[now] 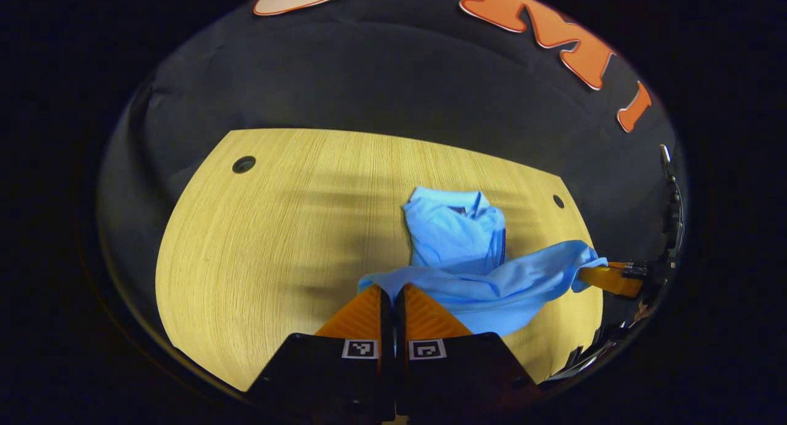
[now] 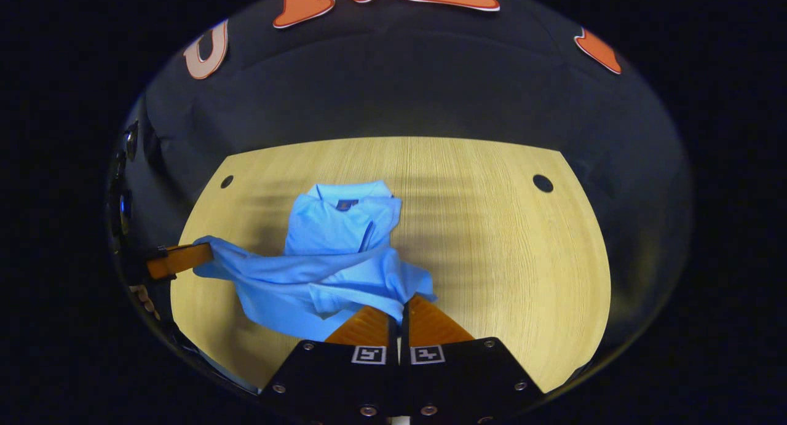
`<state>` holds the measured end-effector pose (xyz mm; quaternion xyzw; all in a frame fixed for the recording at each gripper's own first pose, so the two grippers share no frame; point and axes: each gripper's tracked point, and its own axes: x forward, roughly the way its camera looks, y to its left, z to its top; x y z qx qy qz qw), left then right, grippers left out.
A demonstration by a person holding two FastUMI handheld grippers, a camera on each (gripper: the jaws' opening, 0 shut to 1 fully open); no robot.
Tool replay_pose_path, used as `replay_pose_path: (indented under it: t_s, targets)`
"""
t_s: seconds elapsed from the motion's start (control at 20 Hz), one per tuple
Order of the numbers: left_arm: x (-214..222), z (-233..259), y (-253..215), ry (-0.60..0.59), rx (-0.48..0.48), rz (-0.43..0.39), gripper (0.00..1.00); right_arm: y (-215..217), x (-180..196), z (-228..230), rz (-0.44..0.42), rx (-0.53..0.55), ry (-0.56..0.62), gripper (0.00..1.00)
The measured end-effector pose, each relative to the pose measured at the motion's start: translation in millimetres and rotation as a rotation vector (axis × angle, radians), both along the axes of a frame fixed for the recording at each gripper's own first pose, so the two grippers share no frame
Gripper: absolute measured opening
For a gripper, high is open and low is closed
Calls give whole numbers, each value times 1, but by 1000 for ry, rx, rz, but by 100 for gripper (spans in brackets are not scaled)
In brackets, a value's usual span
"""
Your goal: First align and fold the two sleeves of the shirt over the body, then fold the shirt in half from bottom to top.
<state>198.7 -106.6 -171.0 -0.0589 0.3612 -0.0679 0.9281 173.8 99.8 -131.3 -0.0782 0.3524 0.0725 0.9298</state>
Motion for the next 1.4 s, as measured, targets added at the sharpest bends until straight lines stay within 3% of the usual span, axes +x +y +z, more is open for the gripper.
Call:
replay_pose_path:
  t_s: [0.35,0.6,0.7,0.75,0.95,1.0,1.15,1.4]
  targets:
    - [76,-12,2,4,28,20,5,7,81,-14,-14,38,23,0]
    - [98,-36,7,42,95,8,5,7,105,-37,-41,84,56,2]
    - [103,-38,10,33,110,23,13,3,108,-38,-59,86,61,11]
    - [105,-35,9,20,111,24,30,1,107,-40,-70,87,71,20]
    - [101,-7,19,-55,139,55,100,-6,99,-25,-80,54,30,82]
    - [97,8,22,-91,149,61,100,-5,94,-11,-77,54,3,97]
    - [72,71,32,-226,168,70,100,9,73,30,-50,66,-110,99]
    - [-5,165,41,-417,162,55,100,33,-5,107,9,84,-298,99]
